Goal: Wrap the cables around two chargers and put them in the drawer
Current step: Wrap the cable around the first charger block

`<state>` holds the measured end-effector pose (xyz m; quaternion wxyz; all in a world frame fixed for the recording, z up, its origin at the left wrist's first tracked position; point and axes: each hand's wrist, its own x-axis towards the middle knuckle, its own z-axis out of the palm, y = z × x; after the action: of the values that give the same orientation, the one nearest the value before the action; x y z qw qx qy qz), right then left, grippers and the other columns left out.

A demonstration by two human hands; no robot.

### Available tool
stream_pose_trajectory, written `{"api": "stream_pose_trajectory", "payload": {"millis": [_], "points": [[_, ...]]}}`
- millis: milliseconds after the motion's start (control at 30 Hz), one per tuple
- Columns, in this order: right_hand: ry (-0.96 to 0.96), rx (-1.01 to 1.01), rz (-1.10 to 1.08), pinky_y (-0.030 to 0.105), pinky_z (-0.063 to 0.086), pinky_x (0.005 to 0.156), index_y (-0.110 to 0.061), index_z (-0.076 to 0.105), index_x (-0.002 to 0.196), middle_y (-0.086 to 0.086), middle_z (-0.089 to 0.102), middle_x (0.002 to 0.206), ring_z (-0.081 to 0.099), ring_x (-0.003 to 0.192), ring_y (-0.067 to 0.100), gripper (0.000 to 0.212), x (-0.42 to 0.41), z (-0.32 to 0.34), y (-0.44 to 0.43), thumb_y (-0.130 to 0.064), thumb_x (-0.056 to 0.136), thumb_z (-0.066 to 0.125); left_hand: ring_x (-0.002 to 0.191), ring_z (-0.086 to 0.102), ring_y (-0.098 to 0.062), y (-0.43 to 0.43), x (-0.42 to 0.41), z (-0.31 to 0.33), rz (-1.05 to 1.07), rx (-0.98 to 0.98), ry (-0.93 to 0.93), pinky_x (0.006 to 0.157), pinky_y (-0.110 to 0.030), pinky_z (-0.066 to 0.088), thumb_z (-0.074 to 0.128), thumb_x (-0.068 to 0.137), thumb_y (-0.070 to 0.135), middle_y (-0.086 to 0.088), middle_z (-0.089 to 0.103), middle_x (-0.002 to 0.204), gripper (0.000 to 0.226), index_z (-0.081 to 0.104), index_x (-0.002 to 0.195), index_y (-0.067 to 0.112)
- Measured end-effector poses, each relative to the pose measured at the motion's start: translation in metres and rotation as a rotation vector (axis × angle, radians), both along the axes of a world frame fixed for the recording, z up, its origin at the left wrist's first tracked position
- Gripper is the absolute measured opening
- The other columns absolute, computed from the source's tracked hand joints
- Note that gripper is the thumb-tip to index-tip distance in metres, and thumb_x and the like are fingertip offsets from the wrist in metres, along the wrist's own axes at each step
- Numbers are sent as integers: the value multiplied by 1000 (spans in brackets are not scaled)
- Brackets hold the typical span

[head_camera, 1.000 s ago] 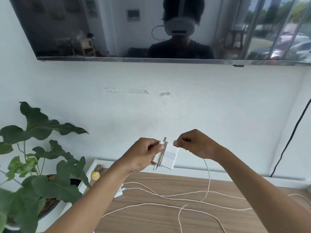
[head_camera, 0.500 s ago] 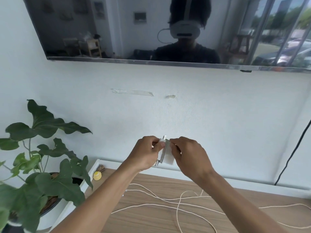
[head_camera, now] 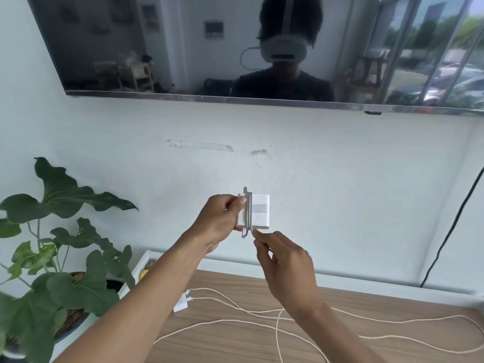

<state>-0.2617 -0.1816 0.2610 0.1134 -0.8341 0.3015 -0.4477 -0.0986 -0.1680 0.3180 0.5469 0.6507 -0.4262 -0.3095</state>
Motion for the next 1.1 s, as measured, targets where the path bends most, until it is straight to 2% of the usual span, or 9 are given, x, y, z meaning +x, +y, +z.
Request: {"api": "stream_pose_trajectory", "payload": {"millis": [100, 233, 467, 633, 767, 833, 967, 1033, 1100], "points": [[-63, 89, 70, 27, 41, 46, -32, 66, 109, -18, 55, 73, 40, 47, 10, 23, -1, -3, -2, -21, 92, 56, 73, 60, -29, 1, -3, 0, -30, -7, 140, 64, -34, 56, 48, 100, 22, -18, 60, 87, 31, 65, 88, -1], [-168, 227, 148, 16, 34, 50, -33, 70, 102, -12, 64, 78, 41, 50, 9, 18, -6, -4, -13, -20, 92, 60, 79, 63, -29, 5, -8, -5, -99, -4, 301, 74, -37, 56, 45, 102, 23, -18, 64, 95, 35, 61, 110, -7], [-50, 161, 148, 37, 45, 51, -38, 62, 98, -5, 59, 71, 46, 53, 17, 14, -8, 5, -26, -27, 90, 56, 78, 61, -27, 5, -10, -6, -110, -4, 504, 69, -36, 49, 38, 104, 25, -21, 64, 101, 38, 59, 118, -4], [-24, 156, 142, 35, 45, 49, -37, 64, 98, -8, 57, 71, 44, 50, 14, 13, -9, -2, -30, -31, 90, 55, 80, 66, -24, 3, -10, -5, -177, 77, 381, 80, -36, 54, 51, 97, 39, -13, 70, 92, 41, 68, 107, 3], [-45, 183, 139, 31, 42, 49, -37, 65, 100, -6, 58, 69, 43, 51, 12, 16, -6, -10, -30, -27, 90, 57, 79, 67, -24, 0, -11, -10, -93, 74, 346, 69, -30, 54, 65, 91, 25, -11, 70, 92, 27, 68, 104, 1], [-119, 261, 160, 21, 37, 50, -34, 70, 98, -7, 61, 70, 43, 51, 10, 17, -5, -10, -28, -22, 91, 61, 80, 67, -26, -1, -10, -10, -72, 51, 383, 68, -31, 56, 64, 91, 21, -12, 70, 91, 21, 68, 101, 2], [-187, 508, 228, 18, 34, 51, -30, 74, 84, -13, 62, 65, 35, 47, 8, 11, -5, -10, -29, -31, 89, 64, 80, 66, -25, 3, -8, -8, -127, 21, 354, 79, -37, 56, 61, 92, 19, -11, 69, 93, 22, 67, 104, 1], [-153, 588, 245, 20, 35, 50, -31, 71, 73, -11, 57, 56, 35, 47, 9, 18, -7, -9, -34, -39, 87, 63, 85, 66, -26, 6, -6, -6, -186, 22, 317, 82, -38, 55, 61, 93, 19, -13, 68, 99, 27, 65, 111, -1], [-100, 597, 259, 16, 32, 49, -35, 64, 61, -12, 50, 50, 36, 46, 5, 28, -10, -5, -42, -35, 89, 62, 90, 68, -26, 10, -3, -3, -269, 28, 293, 83, -36, 55, 61, 92, 18, -13, 70, 104, 29, 64, 114, 0]]}}
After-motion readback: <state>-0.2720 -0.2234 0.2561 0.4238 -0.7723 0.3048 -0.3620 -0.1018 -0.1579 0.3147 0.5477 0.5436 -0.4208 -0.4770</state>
